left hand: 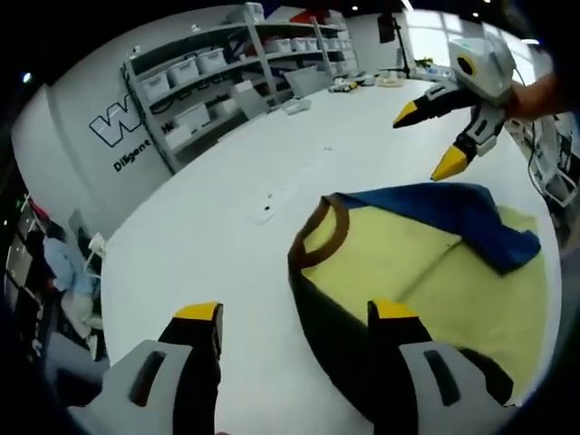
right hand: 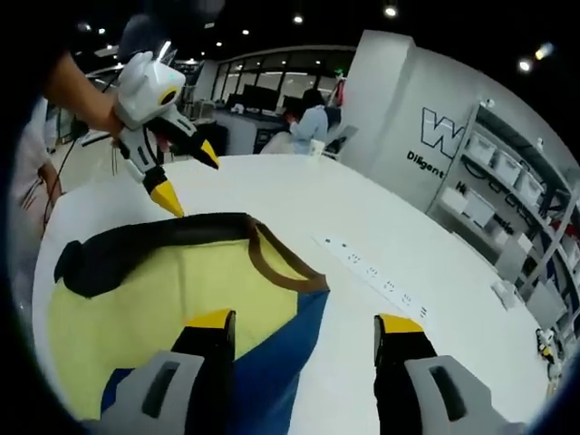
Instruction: Fold the garment on the visible template until the final outline fits inside the template.
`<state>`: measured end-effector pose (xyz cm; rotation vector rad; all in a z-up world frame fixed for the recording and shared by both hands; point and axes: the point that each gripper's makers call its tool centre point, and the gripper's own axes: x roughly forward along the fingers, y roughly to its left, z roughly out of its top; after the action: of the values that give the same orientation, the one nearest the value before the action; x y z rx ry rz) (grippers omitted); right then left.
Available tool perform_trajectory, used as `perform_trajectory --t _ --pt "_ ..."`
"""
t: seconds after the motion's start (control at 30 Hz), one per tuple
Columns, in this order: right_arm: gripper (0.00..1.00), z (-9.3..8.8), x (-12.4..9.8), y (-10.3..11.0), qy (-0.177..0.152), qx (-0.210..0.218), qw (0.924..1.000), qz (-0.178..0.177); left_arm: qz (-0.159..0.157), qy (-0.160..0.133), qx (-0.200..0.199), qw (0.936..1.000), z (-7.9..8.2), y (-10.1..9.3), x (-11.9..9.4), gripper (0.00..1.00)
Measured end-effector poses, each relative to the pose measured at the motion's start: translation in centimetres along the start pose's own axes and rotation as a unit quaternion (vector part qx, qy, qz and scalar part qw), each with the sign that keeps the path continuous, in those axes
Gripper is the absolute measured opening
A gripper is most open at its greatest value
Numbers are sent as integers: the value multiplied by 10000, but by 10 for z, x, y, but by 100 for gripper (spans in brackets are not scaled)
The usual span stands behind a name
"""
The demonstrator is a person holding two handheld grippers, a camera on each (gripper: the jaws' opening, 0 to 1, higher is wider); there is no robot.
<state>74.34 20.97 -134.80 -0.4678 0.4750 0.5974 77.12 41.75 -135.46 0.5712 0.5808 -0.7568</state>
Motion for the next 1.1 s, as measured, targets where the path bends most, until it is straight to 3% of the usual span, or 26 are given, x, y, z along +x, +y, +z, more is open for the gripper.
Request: perform_trajectory --t 0.53,0.77,0.87,1.0,1.1 --pt "75 6 -37 23 -201 8 9998 51 -129 -23 -91 9999 -9 -35 -47 81" --pt "76 12 -48 31 -293 -37 9995 116 -113 5 -150 9998 -20 -44 -73 80" --pt "77 14 -54 32 -325 -56 9994 128 -177 40 -236 9996 -26 -50 -81 79" --pt "77 14 -61 31 -375 -28 9992 97 -267 57 -28 9996 -39 -61 -90 69" --pt "77 11 -65 34 -394 5 9992 101 -450 214 -238 9985 -57 -75 -93 72"
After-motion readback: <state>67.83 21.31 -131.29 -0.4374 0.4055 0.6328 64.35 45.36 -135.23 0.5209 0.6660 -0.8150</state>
